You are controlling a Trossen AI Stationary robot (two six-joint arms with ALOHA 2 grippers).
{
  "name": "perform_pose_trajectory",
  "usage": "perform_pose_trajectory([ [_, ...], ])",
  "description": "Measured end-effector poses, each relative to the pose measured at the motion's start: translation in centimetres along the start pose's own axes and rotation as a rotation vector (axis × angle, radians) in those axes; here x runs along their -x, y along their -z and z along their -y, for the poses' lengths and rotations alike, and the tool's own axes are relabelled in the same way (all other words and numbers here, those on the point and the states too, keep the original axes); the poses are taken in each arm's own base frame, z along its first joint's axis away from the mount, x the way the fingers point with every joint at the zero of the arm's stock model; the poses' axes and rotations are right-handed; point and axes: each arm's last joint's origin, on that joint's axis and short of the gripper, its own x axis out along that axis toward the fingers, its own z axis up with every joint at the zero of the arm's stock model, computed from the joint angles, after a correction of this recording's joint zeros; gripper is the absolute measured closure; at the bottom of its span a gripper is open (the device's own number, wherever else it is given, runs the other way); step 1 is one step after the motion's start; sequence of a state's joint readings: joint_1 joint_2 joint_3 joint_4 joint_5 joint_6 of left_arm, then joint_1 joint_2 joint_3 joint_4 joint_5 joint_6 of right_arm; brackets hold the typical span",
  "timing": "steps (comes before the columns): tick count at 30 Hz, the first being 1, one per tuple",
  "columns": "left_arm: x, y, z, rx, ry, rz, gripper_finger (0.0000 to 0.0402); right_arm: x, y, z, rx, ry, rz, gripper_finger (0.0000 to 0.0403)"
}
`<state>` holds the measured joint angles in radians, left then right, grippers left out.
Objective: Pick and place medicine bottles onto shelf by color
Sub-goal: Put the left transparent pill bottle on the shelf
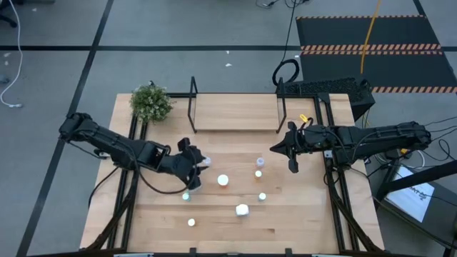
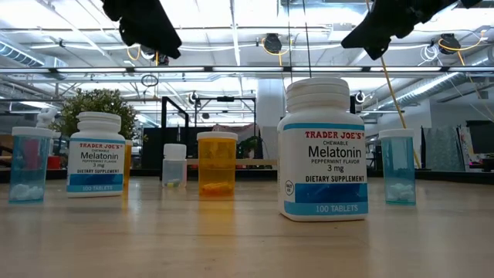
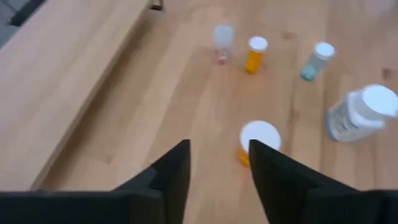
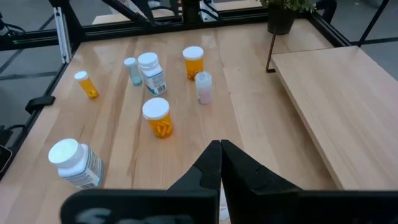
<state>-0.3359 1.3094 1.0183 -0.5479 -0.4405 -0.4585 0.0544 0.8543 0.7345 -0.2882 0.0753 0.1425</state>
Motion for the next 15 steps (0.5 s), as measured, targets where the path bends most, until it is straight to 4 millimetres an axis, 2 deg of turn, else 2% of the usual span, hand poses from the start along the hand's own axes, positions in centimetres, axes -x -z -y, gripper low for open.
perform_pose_trajectory([
  [7, -3.0, 0.6, 0.0, -0.021, -0.053, -0.087, 0.0183, 0.0, 0.1, 0.0, 0.003, 0.0, -0.004, 0.0403],
  [15, -7.0, 1.7, -0.7, -0.037, -0.065, -0.237, 0.0191, 0.0, 0.2, 0.0, 0.013, 0.002, -0.02, 0.0403],
])
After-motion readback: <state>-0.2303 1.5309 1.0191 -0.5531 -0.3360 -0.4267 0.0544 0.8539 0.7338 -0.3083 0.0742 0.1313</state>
